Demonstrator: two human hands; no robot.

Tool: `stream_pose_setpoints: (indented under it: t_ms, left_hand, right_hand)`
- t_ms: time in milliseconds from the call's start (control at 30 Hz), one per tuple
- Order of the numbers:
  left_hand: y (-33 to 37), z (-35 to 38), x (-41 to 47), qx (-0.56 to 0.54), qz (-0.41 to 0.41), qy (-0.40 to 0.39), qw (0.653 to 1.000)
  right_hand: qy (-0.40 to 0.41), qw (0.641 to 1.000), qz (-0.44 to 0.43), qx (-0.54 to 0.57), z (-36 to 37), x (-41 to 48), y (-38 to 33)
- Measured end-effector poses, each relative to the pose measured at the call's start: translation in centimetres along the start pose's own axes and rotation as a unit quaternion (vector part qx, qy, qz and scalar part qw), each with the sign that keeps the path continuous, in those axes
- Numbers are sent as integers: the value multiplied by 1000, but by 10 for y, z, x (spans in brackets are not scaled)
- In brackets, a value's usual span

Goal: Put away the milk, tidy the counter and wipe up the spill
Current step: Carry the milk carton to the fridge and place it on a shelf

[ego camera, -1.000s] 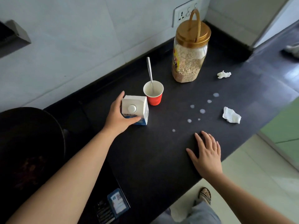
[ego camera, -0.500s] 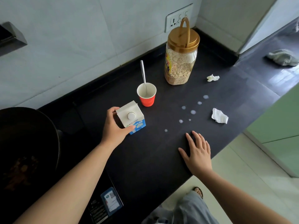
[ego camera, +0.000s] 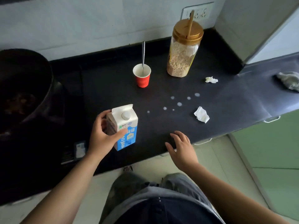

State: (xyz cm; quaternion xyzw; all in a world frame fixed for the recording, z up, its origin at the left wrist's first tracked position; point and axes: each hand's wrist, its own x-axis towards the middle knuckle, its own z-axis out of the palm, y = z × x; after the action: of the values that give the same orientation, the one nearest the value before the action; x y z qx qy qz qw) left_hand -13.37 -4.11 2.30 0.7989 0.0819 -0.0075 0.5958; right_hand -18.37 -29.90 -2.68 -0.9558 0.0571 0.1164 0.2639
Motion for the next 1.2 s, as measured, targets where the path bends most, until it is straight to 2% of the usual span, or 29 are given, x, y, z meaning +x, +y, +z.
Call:
stream_pose_setpoints:
  t_ms: [67,133,200,333,467,600,733,833,967,1200]
  left_hand:
    - [0,12,-41,-27,-20,35,999]
    - [-5,24,-80,-43,-44,78,995]
    - [-9,37,-118,-54,-68,126,988]
    - [-16,63,-194,-67,-109,191,973]
    - [-23,79,-256,-71,-156,203,964]
    - [-28,85,-317,-67,-195,230,951]
    - [-30,90,-391,-79,-232,309,919]
    - [-34,94,-461,-95,-267,391,876]
    - [-38,107,-567,-112,-321,486,805]
    - [-40,152,-771,-153,-371,625,670]
  right_hand:
    - [20,999,-27,39,-10,-15,14]
    - [-1,996,-48,76,-22,-27,29]
    - [-65,990,-85,91,-33,-38,46]
    - [-199,966,-158,55,-50,-64,80]
    - [-272,946,-169,41,-55,-92,97]
    - [-328,918,-224,3,-44,-117,94]
    - [-376,888,-262,-27,-24,-145,72]
    - [-409,860,-299,-56,-4,-178,54]
    - [-479,784,-377,-120,34,-245,38]
    - [-576,589,-532,-192,101,-433,26]
